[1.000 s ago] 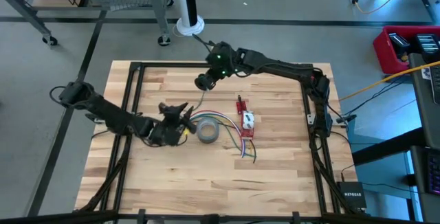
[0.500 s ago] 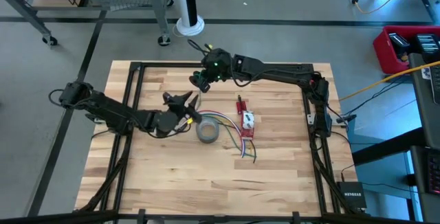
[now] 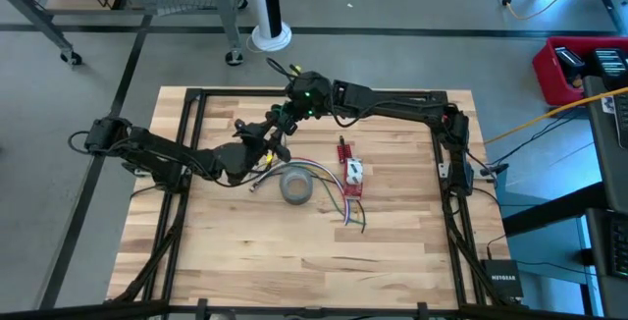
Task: Coil cords
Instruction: Uncoil the green wire from the black spool
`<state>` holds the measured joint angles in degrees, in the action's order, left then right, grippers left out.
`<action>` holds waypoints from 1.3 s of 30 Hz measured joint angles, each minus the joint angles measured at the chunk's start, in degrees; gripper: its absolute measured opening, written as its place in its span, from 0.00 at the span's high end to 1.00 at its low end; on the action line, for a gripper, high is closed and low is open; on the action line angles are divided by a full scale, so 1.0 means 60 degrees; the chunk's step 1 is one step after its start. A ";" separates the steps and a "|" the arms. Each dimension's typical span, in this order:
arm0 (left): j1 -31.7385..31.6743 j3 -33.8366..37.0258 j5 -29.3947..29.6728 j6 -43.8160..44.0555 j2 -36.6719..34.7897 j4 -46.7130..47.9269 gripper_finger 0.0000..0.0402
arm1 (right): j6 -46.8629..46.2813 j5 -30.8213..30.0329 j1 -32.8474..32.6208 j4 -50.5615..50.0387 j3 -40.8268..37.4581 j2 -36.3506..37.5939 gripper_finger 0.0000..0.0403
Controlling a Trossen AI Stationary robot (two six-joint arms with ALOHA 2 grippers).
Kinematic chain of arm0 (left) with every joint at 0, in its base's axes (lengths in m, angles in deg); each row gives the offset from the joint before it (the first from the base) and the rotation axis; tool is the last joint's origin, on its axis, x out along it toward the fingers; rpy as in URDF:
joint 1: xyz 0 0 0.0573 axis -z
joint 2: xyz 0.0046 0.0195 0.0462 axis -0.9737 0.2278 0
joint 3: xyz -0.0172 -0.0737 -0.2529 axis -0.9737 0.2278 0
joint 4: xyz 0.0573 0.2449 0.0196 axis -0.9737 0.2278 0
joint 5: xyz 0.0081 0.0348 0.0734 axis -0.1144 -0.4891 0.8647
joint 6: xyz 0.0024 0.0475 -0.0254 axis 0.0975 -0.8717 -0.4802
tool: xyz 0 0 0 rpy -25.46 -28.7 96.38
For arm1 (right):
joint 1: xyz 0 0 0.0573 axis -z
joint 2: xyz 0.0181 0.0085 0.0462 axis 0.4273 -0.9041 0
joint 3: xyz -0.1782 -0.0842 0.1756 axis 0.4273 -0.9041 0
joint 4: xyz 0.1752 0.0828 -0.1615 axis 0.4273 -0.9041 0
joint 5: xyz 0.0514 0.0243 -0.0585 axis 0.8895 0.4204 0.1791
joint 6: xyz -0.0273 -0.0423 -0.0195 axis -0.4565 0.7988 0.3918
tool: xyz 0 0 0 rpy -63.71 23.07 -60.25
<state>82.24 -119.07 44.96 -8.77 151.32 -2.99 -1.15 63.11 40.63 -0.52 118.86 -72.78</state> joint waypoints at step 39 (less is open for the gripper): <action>-0.0228 0.0000 0.0036 0.1613 -0.0004 0.1224 0.91 | 0.0022 -0.0270 -0.0375 0.0302 -0.0018 -0.0018 1.00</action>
<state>80.87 -119.07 45.18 0.91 151.30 4.36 -1.02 61.49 38.38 1.29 118.75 -72.89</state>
